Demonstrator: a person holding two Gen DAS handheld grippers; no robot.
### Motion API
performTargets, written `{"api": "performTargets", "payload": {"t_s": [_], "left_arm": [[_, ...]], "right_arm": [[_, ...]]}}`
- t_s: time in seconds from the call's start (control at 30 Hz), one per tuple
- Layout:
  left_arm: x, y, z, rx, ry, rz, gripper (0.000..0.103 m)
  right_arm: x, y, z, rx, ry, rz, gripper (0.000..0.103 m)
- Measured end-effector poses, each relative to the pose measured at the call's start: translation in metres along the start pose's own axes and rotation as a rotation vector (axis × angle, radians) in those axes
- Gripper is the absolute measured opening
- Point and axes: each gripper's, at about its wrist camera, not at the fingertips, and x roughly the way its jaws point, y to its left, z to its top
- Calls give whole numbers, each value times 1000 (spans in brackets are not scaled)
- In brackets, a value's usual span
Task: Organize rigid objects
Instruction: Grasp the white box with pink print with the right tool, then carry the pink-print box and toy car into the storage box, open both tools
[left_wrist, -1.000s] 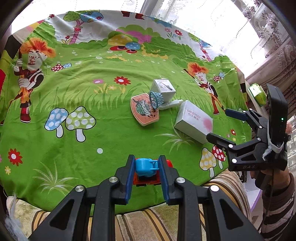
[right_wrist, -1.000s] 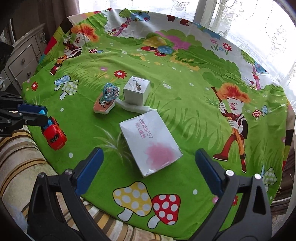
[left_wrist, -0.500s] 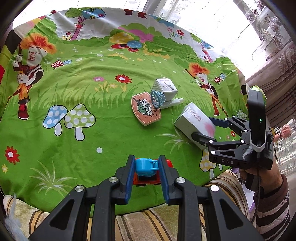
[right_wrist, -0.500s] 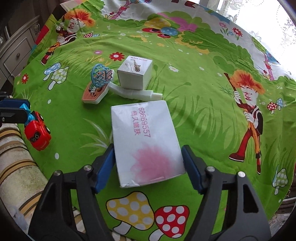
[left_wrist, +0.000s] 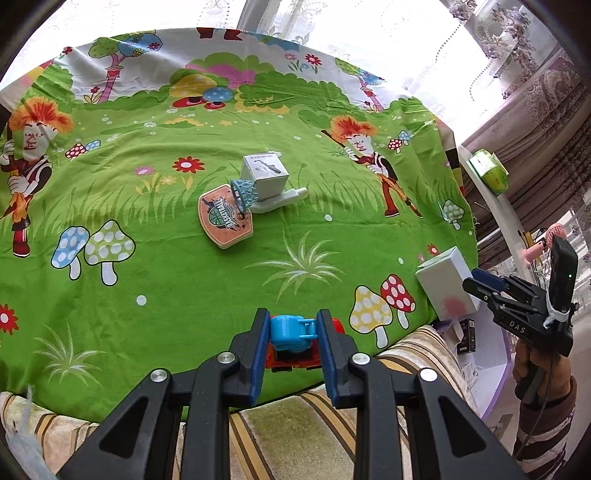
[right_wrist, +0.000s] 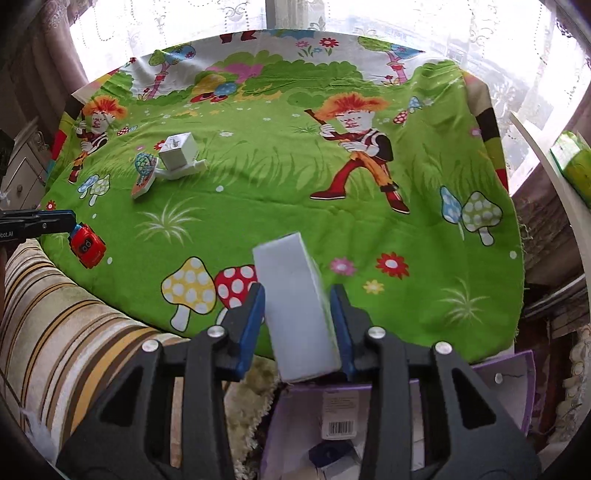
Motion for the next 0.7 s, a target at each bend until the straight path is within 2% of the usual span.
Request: {"api": "performTargets", "payload": {"t_s": [0.1, 0.23, 0.4, 0.47, 0.5, 0.57, 0.6, 0.7], "left_arm": [[5, -14, -2, 22, 11, -10, 27], [10, -32, -5, 53, 27, -20, 27], [11, -53, -10, 88, 36, -31, 27], [14, -60, -11, 102, 43, -35, 27], [16, -63, -11, 105, 49, -37, 27], [18, -68, -12, 113, 56, -42, 27], [19, -71, -12, 117, 57, -44, 27], [18, -77, -13, 125, 56, -46, 27]], "right_arm": [[-9, -32, -29, 65, 9, -19, 40], [2, -64, -68, 152, 70, -51, 37], [8, -86, -114, 247, 122, -59, 36], [4, -86, -120, 241, 115, -67, 37], [1, -83, -118, 229, 101, -59, 42], [-6, -77, -109, 219, 57, -47, 92], [-11, -73, -102, 215, 19, -48, 98], [-11, -60, -74, 175, -18, -41, 100]]}}
